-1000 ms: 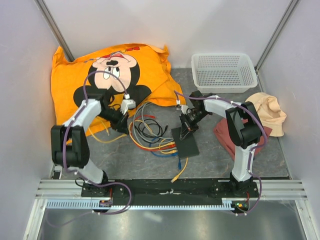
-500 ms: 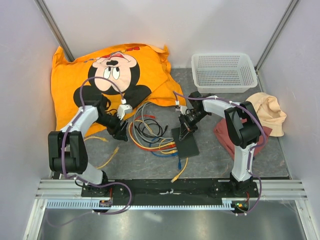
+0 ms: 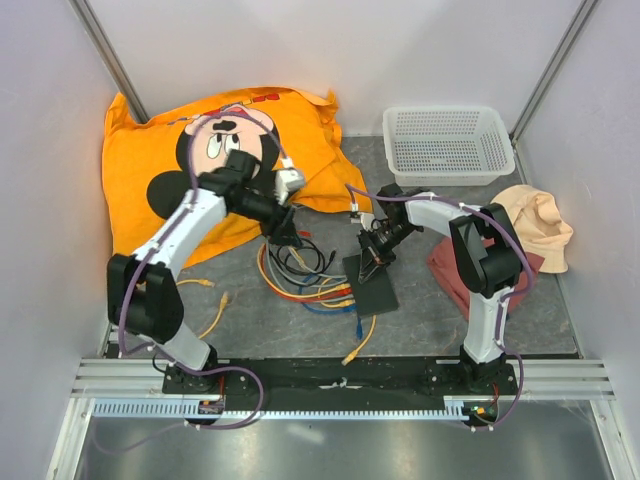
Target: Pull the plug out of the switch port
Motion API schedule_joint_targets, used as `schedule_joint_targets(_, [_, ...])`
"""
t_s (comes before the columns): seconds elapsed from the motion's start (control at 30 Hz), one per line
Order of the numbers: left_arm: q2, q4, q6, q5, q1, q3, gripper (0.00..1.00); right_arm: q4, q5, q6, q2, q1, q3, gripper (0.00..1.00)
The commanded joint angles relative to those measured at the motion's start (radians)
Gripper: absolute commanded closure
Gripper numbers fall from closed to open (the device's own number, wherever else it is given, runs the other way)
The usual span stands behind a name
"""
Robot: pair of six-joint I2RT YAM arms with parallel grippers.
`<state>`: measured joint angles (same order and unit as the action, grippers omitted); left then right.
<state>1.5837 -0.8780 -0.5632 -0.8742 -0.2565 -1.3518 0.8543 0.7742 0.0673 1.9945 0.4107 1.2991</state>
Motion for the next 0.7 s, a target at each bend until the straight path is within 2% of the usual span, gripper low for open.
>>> schedule_joint_targets(0.0, [0.056,0.08,0.092,-0.036,-0.186,0.051,0.42,-0.087,-0.337,0.114,0.153,0.007,-0.024,1.0])
schedule_joint_targets(0.13, [0.061,0.246,0.239,-0.08,-0.26,0.175,0.44,-0.032,-0.309,0.088,0.178,0.002,0.009,1.0])
schedule_joint_targets(0.2, [0.049,0.36,0.294,-0.05,-0.267,0.244,0.46,-0.035,-0.334,0.081,0.161,-0.003,0.012,1.0])
schedule_joint_targets(0.23, [0.045,0.473,0.356,-0.028,-0.267,0.303,0.46,-0.035,-0.339,0.068,0.153,-0.003,0.012,1.0])
schedule_joint_targets(0.3, [0.055,0.565,0.426,0.001,-0.267,0.344,0.47,-0.028,-0.346,0.068,0.122,-0.004,-0.001,1.0])
schedule_joint_targets(0.33, [0.059,0.661,0.512,0.003,-0.267,0.368,0.46,-0.026,-0.354,0.072,0.112,-0.004,-0.009,1.0])
schedule_joint_targets(0.4, [0.087,0.743,0.636,0.004,-0.273,0.381,0.44,-0.027,-0.378,0.089,0.093,-0.009,-0.043,1.0])
schedule_joint_targets(0.53, [0.157,0.778,0.645,0.038,-0.303,0.327,0.43,-0.037,-0.365,0.083,0.118,-0.019,-0.07,1.0])
schedule_joint_targets(0.67, [0.242,0.74,0.668,0.053,-0.308,0.26,0.44,-0.035,-0.355,0.086,0.115,-0.023,-0.055,1.0])
